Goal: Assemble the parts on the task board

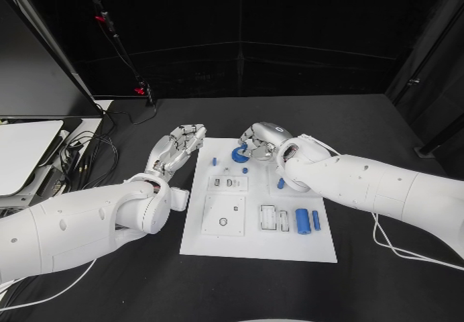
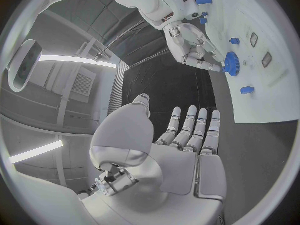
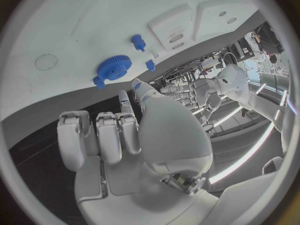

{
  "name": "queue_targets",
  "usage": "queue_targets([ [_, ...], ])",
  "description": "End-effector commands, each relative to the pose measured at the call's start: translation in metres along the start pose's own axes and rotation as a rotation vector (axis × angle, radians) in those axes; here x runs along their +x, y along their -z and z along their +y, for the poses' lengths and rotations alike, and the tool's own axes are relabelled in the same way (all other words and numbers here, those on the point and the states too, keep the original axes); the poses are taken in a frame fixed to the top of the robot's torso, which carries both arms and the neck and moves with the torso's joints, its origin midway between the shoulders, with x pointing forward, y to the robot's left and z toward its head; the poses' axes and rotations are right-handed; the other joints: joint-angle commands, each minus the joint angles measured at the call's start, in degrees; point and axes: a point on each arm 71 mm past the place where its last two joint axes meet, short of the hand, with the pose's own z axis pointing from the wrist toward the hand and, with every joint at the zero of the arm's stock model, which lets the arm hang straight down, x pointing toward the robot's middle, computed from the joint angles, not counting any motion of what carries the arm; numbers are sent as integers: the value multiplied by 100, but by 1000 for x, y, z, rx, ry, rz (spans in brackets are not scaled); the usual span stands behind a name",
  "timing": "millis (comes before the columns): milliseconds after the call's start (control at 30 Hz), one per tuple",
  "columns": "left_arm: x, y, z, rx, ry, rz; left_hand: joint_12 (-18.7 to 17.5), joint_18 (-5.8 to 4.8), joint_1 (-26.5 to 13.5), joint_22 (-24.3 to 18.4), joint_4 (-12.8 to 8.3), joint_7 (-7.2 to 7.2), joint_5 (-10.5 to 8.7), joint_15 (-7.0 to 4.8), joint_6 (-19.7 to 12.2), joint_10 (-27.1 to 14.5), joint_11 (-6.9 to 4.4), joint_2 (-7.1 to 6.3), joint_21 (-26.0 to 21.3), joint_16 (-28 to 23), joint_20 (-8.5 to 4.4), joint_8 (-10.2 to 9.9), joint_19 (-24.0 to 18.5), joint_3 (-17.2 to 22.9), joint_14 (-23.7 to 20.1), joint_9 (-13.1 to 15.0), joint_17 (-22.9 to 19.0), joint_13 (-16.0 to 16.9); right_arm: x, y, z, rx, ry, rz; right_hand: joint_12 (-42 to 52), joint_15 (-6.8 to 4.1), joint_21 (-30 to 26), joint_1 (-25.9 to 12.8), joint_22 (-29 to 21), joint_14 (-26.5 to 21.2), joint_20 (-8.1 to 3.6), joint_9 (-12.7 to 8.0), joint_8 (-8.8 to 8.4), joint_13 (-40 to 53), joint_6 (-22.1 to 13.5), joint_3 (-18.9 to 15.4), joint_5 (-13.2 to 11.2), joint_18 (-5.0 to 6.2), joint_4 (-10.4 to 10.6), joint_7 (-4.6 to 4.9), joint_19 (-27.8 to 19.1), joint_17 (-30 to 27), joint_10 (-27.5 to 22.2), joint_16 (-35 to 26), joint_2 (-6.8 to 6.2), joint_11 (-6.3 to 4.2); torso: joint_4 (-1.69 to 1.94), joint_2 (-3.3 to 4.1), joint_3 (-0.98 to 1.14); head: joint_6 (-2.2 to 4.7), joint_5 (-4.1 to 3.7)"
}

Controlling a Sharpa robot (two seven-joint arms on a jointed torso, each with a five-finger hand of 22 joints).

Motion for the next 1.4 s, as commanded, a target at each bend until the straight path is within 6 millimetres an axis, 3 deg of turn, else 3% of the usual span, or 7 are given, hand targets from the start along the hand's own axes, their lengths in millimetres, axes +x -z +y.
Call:
queue_targets([
  [33, 0, 1, -16, 218, 1, 8, 9, 10, 38, 6, 2, 940, 36, -3, 40, 57, 1, 19, 32, 20, -5, -28, 0, -37, 40, -2, 9, 3, -20, 9, 2, -69, -144, -198, 14, -54, 18, -52, 1509, 608, -59, -12, -50, 1508, -53, -57, -11, -42, 1, -22, 605, 1509, 601, 14, -83, -66, -2, -14, -2, -2, -11],
  [167, -1, 1, -16, 218, 0, 6, 10, 10, 41, 6, 2, 940, 39, -3, 42, 58, 1, 19, 33, 21, -5, -28, 1, -38, 41, -2, 9, 3, -38, 23, -10, -43, -255, -226, 14, -94, 18, -160, 1509, 608, -92, -31, -125, 1508, -139, -138, -12, -42, 52, -97, 605, 1509, 601, 14, -143, -132, 9, -18, -14, 11, -51],
  [300, -2, 1, -16, 218, -3, 3, 11, 10, 44, 8, 2, 940, 43, -3, 44, 60, 1, 19, 35, 22, -5, -27, 3, -40, 43, -2, 9, 4, -60, 38, -30, -23, -327, -193, 14, -112, 18, -204, 1509, 608, -115, -33, -172, 1508, -195, -206, -199, -42, 91, -118, 605, 1509, 601, 14, -120, -167, -10, -13, -5, 14, -54],
  [433, -3, 1, -15, 218, -4, 2, 12, 10, 45, 11, 2, 940, 45, -3, 46, 61, 0, 18, 38, 23, -5, -27, 6, -42, 44, -2, 9, 4, -72, 52, -49, -5, -343, -173, 14, -129, 18, -202, 1509, 608, -136, -15, -158, 1508, -149, -273, -426, -42, 121, -133, 605, 1509, 601, 14, -95, -182, 4, -12, -4, 44, -160],
  [700, -4, 1, -15, 217, -7, -1, 13, 10, 49, 11, 2, 940, 50, -4, 49, 64, 0, 18, 39, 24, -5, -26, 6, -45, 46, -1, 10, 4, -87, 77, -74, 30, -335, -181, 14, -124, 18, -173, 1509, 608, -138, 12, -109, 1508, -34, -332, -544, -42, 148, -117, 605, 1509, 601, 14, -73, -169, -14, -10, 10, 63, -323],
  [1067, -5, 1, -13, 215, -9, -2, 13, 10, 49, 11, 2, 940, 50, -4, 49, 64, 0, 18, 39, 24, -5, -26, 6, -45, 46, -1, 10, 4, -88, 97, -110, 153, -271, -149, 14, -133, 18, -8, 1509, 608, -139, -16, -202, 1508, -177, -391, -887, -42, 150, -140, 605, 1509, 601, 14, 9, -195, 3, -6, 3, 106, -558],
  [1400, -6, 1, -13, 214, -10, -4, 13, 10, 49, 11, 2, 940, 50, -4, 49, 64, 0, 18, 39, 24, -5, -26, 6, -45, 46, -1, 10, 4, -70, 108, -139, 209, -180, -76, 14, -187, 18, 66, 1509, 608, -179, -27, -234, 1508, -275, -439, -981, -42, 157, -182, 605, 1509, 601, 14, -1, -273, 7, 2, 11, 144, -650],
])
